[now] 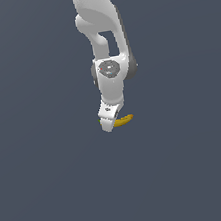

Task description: Pick up the object and move it to a goal position.

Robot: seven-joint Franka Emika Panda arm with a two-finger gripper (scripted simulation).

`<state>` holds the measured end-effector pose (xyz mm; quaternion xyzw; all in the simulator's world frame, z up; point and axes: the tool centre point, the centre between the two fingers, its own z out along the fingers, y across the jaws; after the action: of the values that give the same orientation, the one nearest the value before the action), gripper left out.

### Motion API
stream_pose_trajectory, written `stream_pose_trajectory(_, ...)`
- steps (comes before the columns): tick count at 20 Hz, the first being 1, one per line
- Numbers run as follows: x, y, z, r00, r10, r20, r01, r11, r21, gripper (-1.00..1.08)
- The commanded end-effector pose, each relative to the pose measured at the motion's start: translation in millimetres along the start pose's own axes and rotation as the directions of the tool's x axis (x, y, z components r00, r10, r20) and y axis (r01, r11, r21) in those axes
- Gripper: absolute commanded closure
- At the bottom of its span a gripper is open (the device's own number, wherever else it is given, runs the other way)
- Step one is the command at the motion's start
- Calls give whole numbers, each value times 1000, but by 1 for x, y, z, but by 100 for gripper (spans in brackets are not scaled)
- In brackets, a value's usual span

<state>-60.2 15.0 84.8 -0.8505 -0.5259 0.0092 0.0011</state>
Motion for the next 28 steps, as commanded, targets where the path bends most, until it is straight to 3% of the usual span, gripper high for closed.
stream_pose_trajectory(1,-1,-4,3,997,-76,-2,76,997,-2,-92)
stream_pose_trajectory(14,-5,-20,14,930,-369,-7,368,930,-14,-92)
stream_pose_trajectory(20,-6,-23,16,908,-419,-8,419,908,-16,-92)
stream_pose_trajectory(28,-6,-24,21,907,-421,-8,421,907,-16,-92)
